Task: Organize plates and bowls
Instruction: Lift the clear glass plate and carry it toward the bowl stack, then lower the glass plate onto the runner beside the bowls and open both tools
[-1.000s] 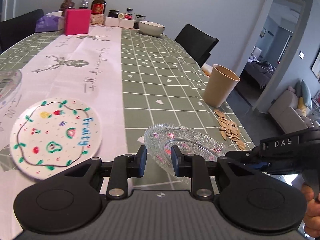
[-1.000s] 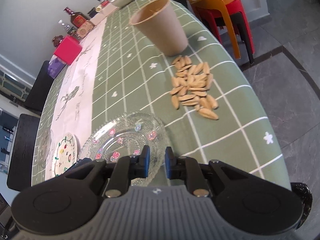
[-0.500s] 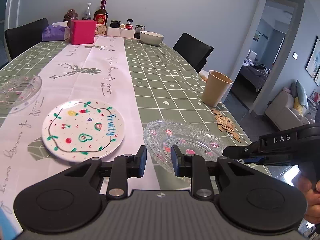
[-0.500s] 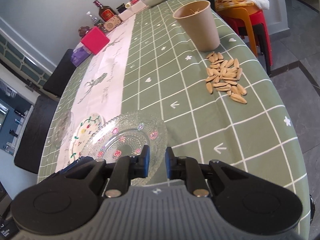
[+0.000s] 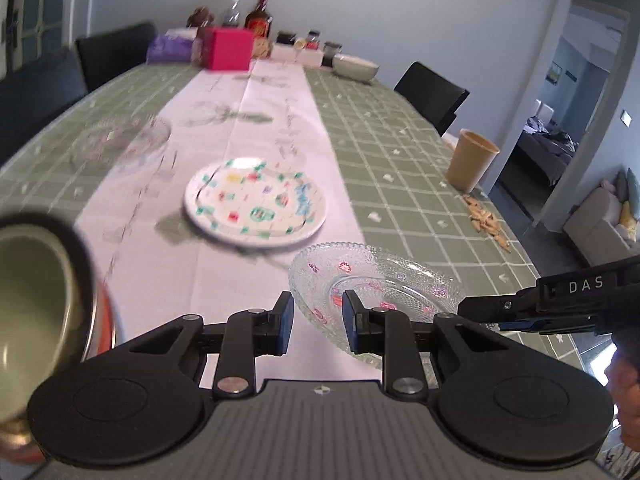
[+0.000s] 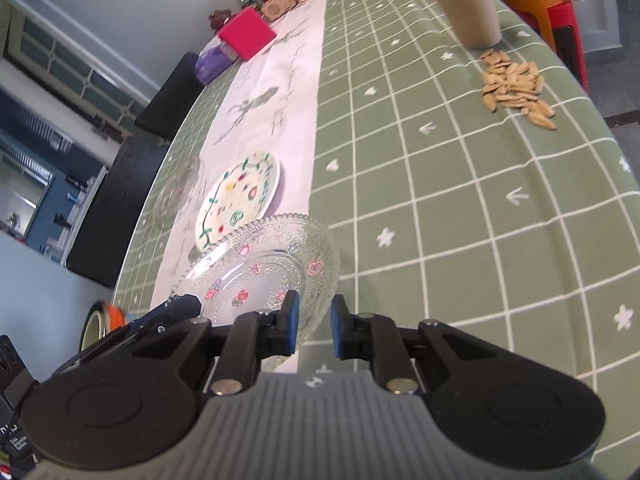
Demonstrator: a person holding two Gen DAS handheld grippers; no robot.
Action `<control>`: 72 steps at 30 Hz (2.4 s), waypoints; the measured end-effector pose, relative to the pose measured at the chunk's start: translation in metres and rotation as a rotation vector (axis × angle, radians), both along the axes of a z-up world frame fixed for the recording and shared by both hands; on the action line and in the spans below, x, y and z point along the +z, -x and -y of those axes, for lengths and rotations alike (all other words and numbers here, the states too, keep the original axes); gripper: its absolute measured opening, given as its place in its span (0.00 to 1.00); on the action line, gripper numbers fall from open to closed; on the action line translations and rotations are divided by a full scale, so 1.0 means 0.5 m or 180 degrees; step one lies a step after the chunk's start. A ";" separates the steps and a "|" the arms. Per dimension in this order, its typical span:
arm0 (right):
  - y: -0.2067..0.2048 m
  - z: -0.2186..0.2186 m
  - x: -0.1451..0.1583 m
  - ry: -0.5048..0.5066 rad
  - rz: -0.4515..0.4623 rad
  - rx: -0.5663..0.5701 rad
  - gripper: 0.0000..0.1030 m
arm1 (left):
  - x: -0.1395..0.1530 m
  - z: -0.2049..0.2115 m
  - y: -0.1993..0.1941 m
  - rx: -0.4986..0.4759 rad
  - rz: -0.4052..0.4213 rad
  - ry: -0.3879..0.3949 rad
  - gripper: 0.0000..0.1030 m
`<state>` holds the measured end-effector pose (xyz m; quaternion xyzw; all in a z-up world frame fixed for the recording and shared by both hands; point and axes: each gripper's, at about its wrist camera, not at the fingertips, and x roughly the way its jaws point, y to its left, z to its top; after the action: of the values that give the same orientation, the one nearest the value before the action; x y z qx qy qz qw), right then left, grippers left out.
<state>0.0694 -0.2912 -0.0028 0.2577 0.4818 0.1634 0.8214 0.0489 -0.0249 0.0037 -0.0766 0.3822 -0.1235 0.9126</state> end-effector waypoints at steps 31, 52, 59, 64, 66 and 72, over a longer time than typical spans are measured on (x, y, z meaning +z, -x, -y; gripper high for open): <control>0.053 -0.124 -0.038 0.0384 -0.0086 0.0545 0.08 | -0.052 -0.063 0.103 0.0158 -0.0106 -0.0448 0.29; 0.065 -0.153 -0.009 0.0827 0.0284 0.0641 0.50 | -0.060 -0.032 0.118 -0.0166 -0.0215 -0.0549 0.86; 0.067 -0.130 -0.022 0.0727 0.0184 0.0584 0.78 | -0.049 -0.051 0.121 -0.0174 -0.0493 -0.0300 0.89; 0.078 -0.135 -0.019 0.0748 0.0256 0.0645 0.89 | -0.043 -0.045 0.134 -0.0201 -0.0583 -0.0185 0.89; 0.085 -0.134 -0.014 0.0736 0.0315 0.0647 0.94 | -0.040 -0.040 0.136 -0.0235 -0.0653 -0.0214 0.89; 0.101 -0.143 0.002 0.0846 0.0396 0.0731 0.95 | -0.028 -0.032 0.148 -0.0219 -0.0744 -0.0270 0.89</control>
<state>0.0189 -0.2197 -0.0019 0.0797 0.4737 0.2066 0.8524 -0.0251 -0.0092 -0.0102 -0.0386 0.4932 -0.1287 0.8595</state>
